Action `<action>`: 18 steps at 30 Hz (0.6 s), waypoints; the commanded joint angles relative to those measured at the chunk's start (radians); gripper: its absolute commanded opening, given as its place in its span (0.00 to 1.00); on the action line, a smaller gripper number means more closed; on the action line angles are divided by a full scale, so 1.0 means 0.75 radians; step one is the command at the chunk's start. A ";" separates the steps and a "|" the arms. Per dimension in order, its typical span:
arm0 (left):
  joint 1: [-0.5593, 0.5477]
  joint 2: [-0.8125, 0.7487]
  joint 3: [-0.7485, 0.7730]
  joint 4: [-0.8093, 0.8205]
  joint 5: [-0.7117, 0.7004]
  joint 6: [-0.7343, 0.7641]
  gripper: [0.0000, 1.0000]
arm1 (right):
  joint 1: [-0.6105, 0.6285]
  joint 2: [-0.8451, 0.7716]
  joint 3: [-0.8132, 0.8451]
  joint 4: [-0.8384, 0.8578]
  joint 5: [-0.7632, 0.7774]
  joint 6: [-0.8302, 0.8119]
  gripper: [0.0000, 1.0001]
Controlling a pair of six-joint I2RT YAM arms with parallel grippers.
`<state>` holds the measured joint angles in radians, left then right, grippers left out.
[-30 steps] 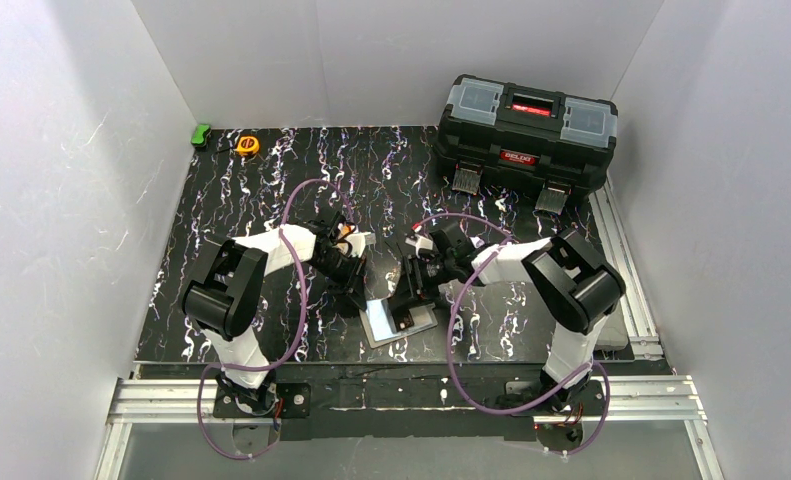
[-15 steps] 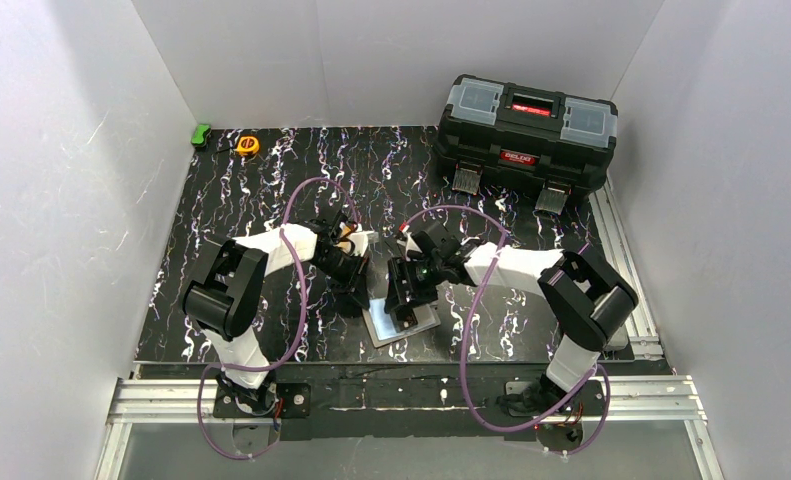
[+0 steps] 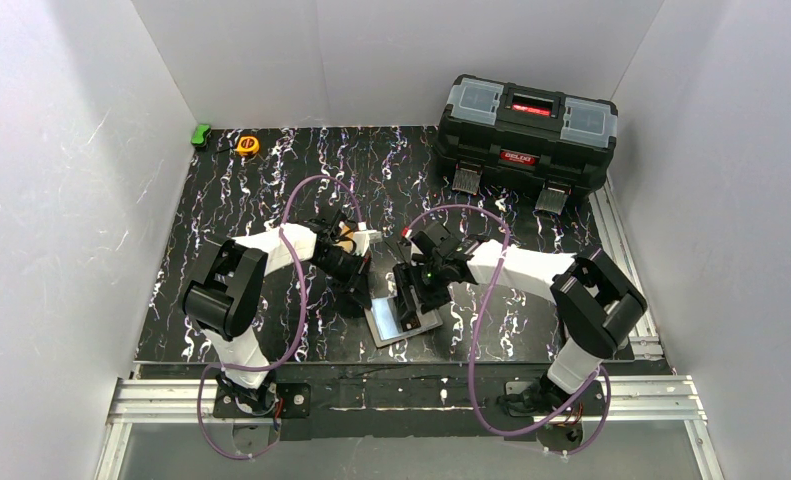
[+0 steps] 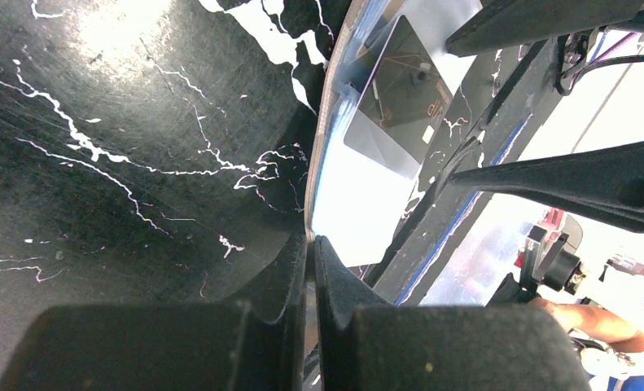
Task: Put the credit cards into the card holder
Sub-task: Insert the credit card into the card holder.
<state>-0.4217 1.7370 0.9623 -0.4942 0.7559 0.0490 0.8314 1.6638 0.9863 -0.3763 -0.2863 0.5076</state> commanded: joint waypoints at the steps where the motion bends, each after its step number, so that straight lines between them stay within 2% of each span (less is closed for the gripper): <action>1: 0.012 -0.078 0.025 -0.056 -0.022 0.011 0.00 | -0.008 -0.053 -0.003 -0.166 0.078 -0.053 0.73; 12: 0.012 -0.097 -0.009 -0.006 -0.030 0.003 0.00 | 0.015 -0.064 -0.029 -0.089 0.024 -0.035 0.71; 18: 0.012 -0.087 -0.001 -0.004 -0.024 0.004 0.00 | 0.064 -0.092 -0.003 -0.088 0.074 -0.029 0.70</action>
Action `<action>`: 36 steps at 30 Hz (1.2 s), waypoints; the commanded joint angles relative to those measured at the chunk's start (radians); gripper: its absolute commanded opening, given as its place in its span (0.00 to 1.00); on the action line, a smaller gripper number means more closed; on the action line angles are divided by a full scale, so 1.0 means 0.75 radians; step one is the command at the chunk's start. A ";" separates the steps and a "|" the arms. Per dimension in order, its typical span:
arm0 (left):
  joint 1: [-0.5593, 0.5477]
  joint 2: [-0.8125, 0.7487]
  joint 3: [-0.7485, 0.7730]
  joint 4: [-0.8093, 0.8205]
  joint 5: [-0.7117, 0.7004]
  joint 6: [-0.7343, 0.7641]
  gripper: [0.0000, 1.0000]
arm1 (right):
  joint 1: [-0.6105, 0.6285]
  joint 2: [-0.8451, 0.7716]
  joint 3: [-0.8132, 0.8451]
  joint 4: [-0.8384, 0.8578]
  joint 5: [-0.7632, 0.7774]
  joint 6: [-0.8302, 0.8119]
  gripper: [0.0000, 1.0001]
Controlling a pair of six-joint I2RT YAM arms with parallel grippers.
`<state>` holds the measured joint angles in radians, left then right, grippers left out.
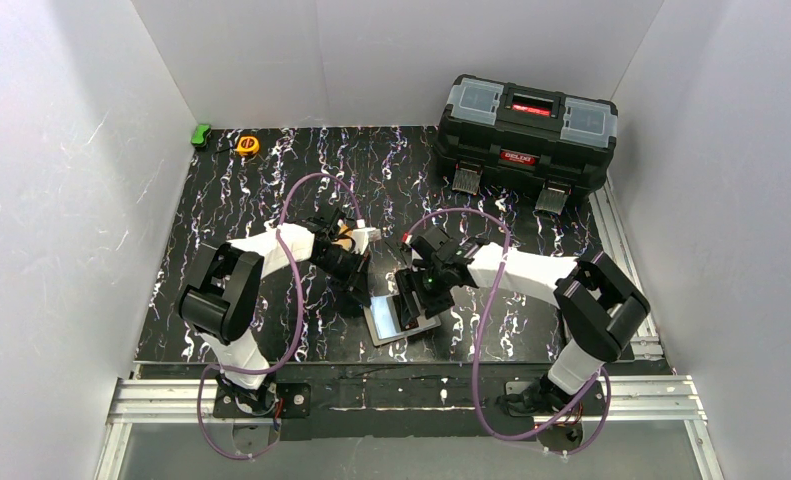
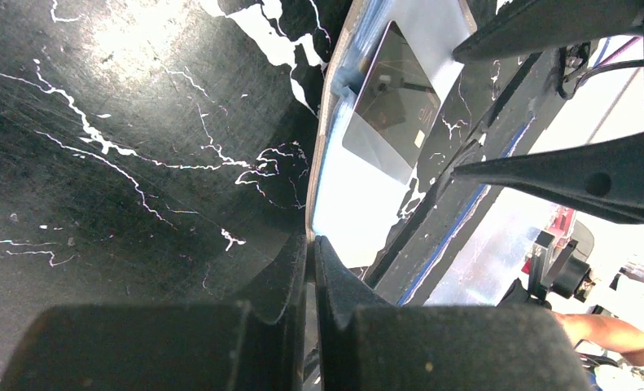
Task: Put the credit cards into the card holder
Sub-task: Insert the credit card into the card holder.
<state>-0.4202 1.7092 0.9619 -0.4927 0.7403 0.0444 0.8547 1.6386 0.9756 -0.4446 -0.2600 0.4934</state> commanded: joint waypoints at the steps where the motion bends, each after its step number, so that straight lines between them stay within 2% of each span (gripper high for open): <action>1: 0.010 -0.048 -0.002 -0.005 -0.003 0.010 0.00 | 0.034 -0.065 0.013 0.003 0.045 -0.008 0.70; 7: 0.010 -0.037 0.000 0.008 -0.013 0.000 0.00 | 0.034 -0.082 0.030 0.024 0.051 -0.016 0.67; 19: 0.008 -0.048 -0.010 0.030 -0.022 -0.038 0.00 | 0.034 0.024 0.073 0.066 -0.003 -0.035 0.69; 26: 0.007 -0.052 -0.007 0.035 -0.027 -0.034 0.00 | 0.034 0.053 0.079 0.107 -0.043 -0.049 0.61; 36: 0.008 -0.038 0.001 0.032 -0.020 -0.039 0.00 | 0.034 0.077 0.106 0.152 -0.105 -0.064 0.57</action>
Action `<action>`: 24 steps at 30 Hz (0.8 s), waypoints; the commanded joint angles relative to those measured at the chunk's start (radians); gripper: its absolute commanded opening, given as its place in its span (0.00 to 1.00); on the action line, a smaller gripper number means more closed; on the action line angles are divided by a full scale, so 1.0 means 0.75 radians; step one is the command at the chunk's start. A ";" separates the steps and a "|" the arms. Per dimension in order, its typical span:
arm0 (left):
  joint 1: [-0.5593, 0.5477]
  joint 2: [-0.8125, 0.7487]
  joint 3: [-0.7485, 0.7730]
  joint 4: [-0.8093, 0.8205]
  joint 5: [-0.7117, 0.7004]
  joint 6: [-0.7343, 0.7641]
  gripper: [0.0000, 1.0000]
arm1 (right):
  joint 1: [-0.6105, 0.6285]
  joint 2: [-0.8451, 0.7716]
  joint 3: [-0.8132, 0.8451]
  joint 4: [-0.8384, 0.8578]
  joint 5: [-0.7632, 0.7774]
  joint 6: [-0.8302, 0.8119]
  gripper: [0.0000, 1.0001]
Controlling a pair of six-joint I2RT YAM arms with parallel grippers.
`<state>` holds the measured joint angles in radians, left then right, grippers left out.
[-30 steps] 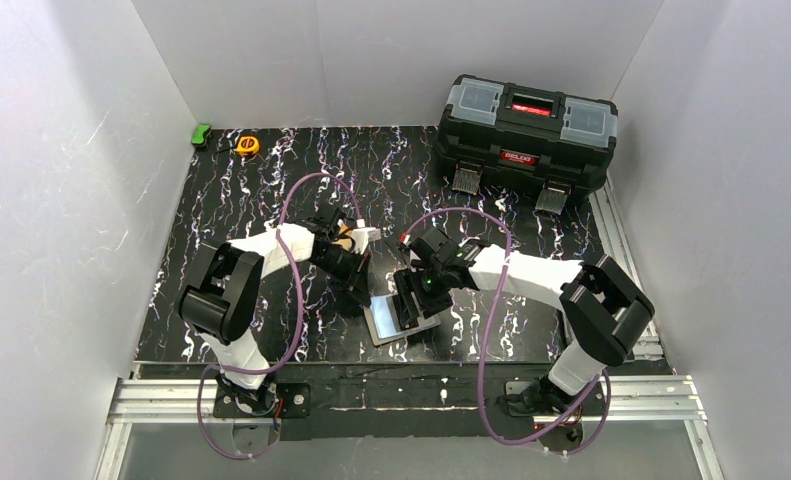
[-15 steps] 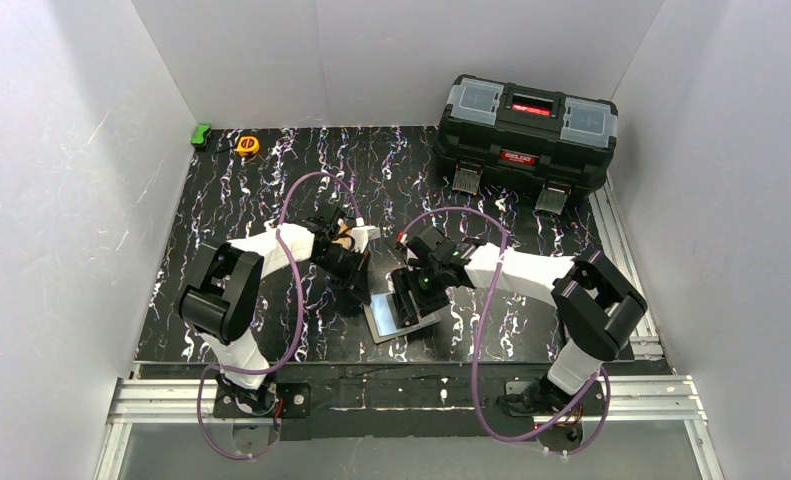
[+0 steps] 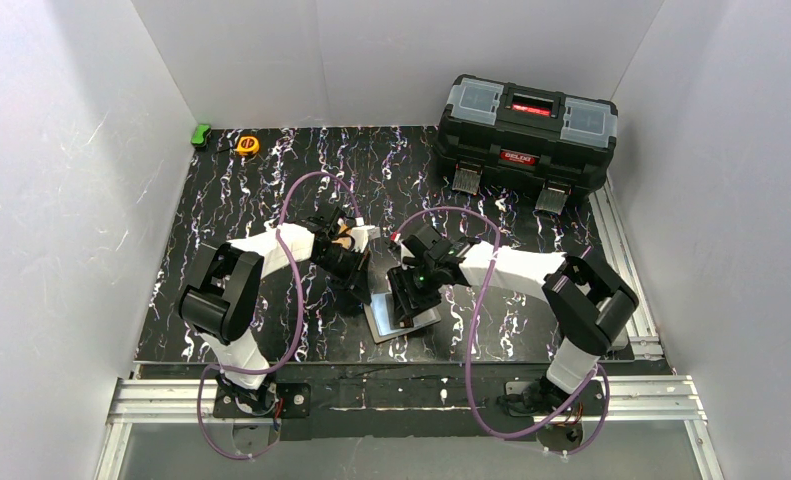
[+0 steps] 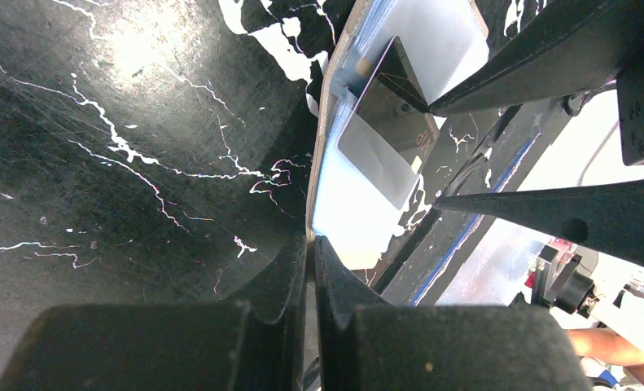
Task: Put the credit cards into the card holder
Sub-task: Insert the credit card into the card holder.
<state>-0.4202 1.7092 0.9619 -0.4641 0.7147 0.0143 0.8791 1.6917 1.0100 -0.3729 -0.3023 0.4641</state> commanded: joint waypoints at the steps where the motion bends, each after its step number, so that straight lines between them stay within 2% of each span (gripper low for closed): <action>1: 0.005 -0.038 0.000 -0.008 0.014 0.002 0.00 | 0.002 0.009 0.065 0.057 -0.054 -0.027 0.57; 15: 0.007 -0.068 -0.005 -0.028 0.002 0.036 0.00 | -0.069 -0.042 0.067 -0.011 -0.010 -0.041 0.60; 24: 0.006 -0.063 0.003 -0.038 0.004 0.039 0.00 | -0.070 0.014 0.061 0.029 -0.021 -0.026 0.61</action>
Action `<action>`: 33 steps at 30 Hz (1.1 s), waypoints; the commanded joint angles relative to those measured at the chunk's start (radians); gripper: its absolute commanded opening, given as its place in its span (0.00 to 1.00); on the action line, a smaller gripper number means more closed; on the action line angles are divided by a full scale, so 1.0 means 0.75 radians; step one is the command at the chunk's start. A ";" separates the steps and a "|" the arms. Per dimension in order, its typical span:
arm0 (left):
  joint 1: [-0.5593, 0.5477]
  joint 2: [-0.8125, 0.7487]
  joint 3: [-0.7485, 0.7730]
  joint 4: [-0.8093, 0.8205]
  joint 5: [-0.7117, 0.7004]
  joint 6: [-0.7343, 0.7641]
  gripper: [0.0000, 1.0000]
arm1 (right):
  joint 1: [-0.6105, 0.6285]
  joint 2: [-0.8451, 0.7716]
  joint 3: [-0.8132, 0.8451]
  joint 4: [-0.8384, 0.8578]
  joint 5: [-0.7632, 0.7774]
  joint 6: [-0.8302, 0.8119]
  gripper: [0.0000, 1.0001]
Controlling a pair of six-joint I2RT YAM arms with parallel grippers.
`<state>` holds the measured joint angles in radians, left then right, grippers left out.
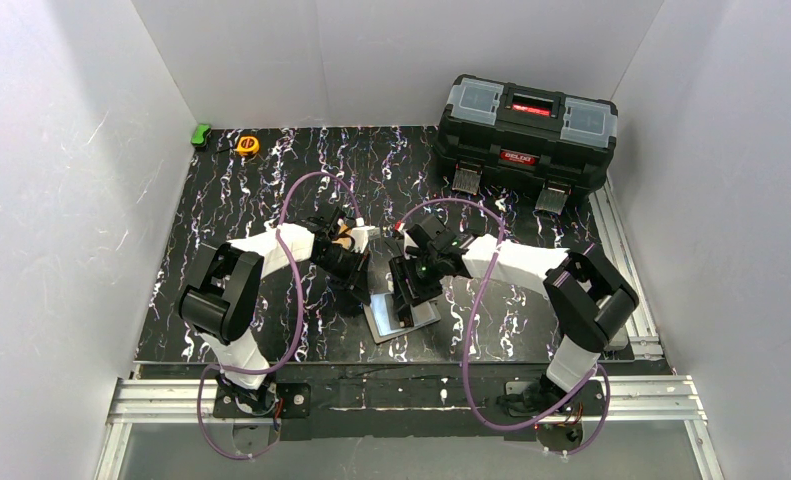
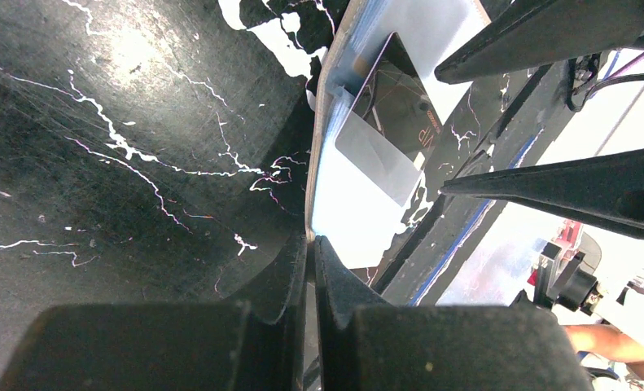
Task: Put the credit cards into the card holder
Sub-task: Insert the credit card into the card holder.
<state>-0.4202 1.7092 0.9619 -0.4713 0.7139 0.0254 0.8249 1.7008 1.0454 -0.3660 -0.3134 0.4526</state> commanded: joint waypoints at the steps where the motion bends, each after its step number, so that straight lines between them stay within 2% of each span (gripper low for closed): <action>1: 0.006 -0.063 0.005 -0.028 0.007 0.024 0.00 | 0.003 0.009 0.012 0.027 -0.010 -0.008 0.61; 22: 0.004 -0.058 0.011 -0.034 0.022 0.024 0.00 | 0.003 0.064 -0.025 0.195 -0.126 0.096 0.59; 27: 0.005 -0.058 0.014 -0.034 0.021 0.021 0.00 | 0.001 0.066 -0.007 0.139 -0.110 0.086 0.59; 33: 0.006 -0.076 0.006 -0.032 0.022 0.024 0.00 | -0.024 -0.028 -0.063 0.105 -0.086 0.069 0.59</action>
<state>-0.4202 1.7088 0.9619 -0.4728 0.7143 0.0265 0.8181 1.7397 1.0248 -0.2611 -0.3874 0.5167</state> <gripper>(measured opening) 0.023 0.590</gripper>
